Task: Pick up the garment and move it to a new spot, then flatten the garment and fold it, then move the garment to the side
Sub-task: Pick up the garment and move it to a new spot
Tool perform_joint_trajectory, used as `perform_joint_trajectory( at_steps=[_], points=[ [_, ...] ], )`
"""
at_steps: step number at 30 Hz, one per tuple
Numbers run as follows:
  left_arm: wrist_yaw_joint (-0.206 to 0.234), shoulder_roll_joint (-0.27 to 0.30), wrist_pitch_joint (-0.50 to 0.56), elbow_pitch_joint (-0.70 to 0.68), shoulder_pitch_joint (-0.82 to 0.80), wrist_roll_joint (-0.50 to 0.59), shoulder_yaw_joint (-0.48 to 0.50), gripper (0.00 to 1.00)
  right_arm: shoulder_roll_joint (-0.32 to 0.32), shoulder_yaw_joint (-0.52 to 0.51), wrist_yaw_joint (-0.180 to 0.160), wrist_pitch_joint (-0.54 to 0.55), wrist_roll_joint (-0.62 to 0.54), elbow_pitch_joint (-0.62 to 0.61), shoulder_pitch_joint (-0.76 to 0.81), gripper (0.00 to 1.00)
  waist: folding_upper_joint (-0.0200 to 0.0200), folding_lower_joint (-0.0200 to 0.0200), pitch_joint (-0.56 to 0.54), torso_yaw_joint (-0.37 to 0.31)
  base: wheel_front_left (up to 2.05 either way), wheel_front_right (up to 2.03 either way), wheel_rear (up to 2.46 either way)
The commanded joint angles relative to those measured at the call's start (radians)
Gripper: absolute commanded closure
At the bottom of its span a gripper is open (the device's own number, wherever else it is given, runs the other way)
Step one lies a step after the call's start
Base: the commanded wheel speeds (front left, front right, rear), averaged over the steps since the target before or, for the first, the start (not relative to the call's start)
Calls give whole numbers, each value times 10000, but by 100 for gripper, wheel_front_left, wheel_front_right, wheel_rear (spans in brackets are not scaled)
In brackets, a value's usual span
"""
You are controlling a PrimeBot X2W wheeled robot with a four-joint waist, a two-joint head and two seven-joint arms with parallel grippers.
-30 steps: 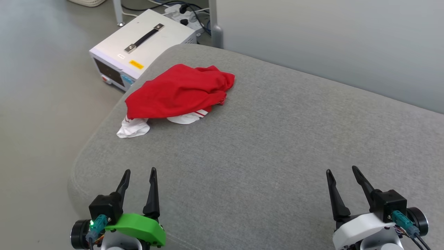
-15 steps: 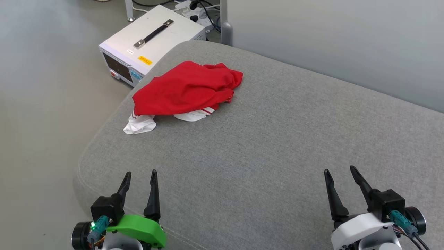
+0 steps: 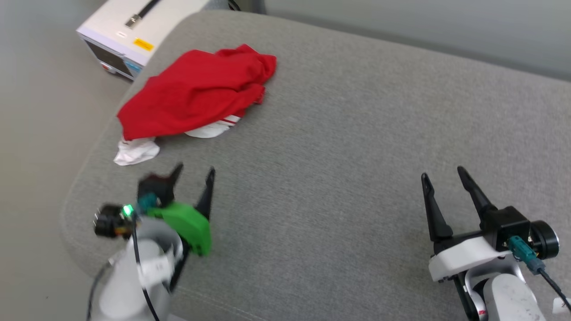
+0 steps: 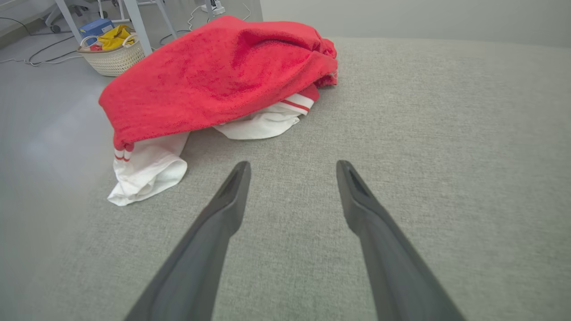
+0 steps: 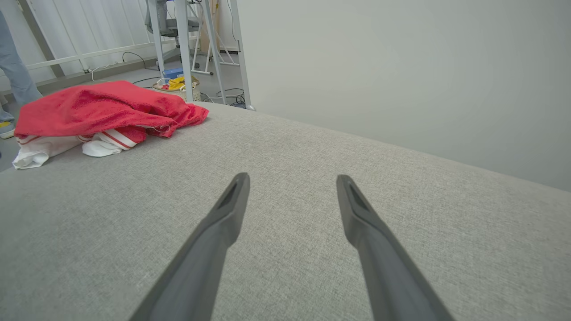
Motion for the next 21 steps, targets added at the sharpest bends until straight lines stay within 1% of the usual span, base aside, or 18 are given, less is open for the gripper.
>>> perform_joint_trajectory(
  at_steps=[1,2,4,6,7,10,11,13,17,19,21],
  points=[
    [-64,265,336,133,-742,-192,-84,0,-107,-7,-9,-74,-111,-101,-248,0,0,-1,1301,-1063,0,0,0],
    [-74,421,585,212,-1119,-330,-140,0,-131,-14,-9,-74,-126,-142,-319,0,0,-1,1462,-1166,0,0,0],
    [-82,938,1290,354,-1930,-643,-526,0,-171,8,-9,-74,-150,-226,-481,0,0,-1,1815,-1426,0,0,0],
    [-85,1497,2029,435,-2679,-1215,-925,0,-212,19,-9,-74,-160,-301,-626,0,0,-1,2093,-1656,0,0,0],
    [-86,1821,2477,471,-3047,-1636,-1099,0,-220,33,-9,-74,-155,-346,-697,0,0,-1,2245,-1795,0,0,0],
    [-87,2485,3811,523,-3850,-3161,-1456,0,-222,5,-9,-74,-153,-457,-834,0,0,-1,2541,-2059,0,0,0],
    [-87,2805,4358,541,-4109,-3632,-1606,0,-218,-39,-9,-74,-168,-489,-890,0,0,-1,2651,-2158,0,0,0],
    [-88,3438,5157,592,-4519,-4169,-1919,0,-203,-72,-9,-74,-186,-545,-983,0,0,-1,2836,-2328,0,0,0],
    [-88,4165,6375,868,-5043,-5252,-2156,0,-171,-35,-9,-74,-168,-659,-1119,0,0,-1,3153,-2605,0,0,0],
    [-89,4447,6835,1000,-5186,-5632,-2316,0,-155,-48,-9,-74,-178,-686,-1151,0,0,-1,3294,-2722,0,0,0],
    [-89,4590,7209,1168,-5249,-5977,-2418,0,-134,-199,-9,-74,-224,-677,-1189,0,0,-1,3384,-2802,0,0,0]
  ],
)
